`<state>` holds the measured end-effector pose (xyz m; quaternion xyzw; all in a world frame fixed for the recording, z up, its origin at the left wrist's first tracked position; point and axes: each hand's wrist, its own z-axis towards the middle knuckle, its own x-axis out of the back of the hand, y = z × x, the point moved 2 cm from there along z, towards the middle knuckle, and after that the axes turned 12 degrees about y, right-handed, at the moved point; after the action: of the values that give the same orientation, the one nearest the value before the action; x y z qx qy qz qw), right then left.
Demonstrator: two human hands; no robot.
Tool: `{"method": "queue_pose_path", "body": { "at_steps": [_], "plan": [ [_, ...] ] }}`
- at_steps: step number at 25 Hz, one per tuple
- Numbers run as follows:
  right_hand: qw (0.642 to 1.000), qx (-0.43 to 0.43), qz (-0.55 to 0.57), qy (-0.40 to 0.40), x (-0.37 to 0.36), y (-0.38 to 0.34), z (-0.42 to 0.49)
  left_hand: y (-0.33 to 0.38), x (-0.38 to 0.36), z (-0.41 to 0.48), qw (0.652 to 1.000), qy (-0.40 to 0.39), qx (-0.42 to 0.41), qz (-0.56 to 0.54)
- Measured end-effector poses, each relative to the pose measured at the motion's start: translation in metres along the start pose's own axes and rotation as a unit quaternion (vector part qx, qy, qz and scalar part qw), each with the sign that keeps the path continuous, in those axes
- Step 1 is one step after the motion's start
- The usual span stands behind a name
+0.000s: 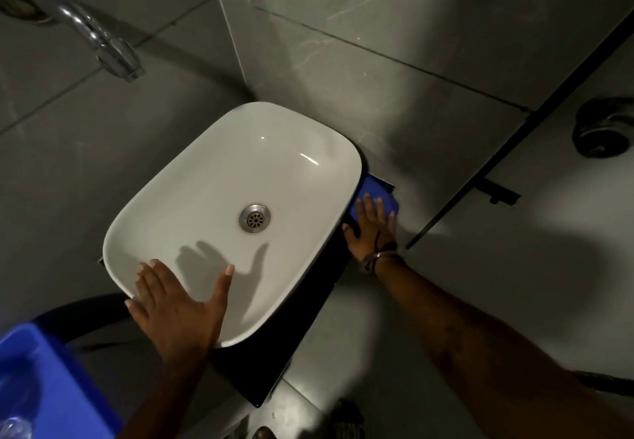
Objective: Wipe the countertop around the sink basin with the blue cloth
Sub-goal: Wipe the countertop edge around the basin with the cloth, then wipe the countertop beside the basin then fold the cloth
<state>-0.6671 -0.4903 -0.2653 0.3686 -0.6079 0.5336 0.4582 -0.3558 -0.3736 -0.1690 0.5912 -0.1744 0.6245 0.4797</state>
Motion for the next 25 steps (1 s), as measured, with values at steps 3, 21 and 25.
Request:
{"method": "queue_pose_path", "body": {
  "at_steps": [3,21,25],
  "plan": [
    [0.998,0.003,0.057,0.035,-0.009,-0.042,-0.096,-0.002,-0.002,0.001,1.0,-0.01,0.004,0.008],
    [0.926,0.375,0.032,-0.007,-0.022,-0.1,-0.263,-0.059,0.044,-0.103,0.941,-0.065,0.232,-0.239],
    [0.925,0.203,0.294,-0.127,0.014,-0.123,-0.265,-0.086,0.073,-0.151,0.856,-0.196,0.296,-0.375]
  ]
}}
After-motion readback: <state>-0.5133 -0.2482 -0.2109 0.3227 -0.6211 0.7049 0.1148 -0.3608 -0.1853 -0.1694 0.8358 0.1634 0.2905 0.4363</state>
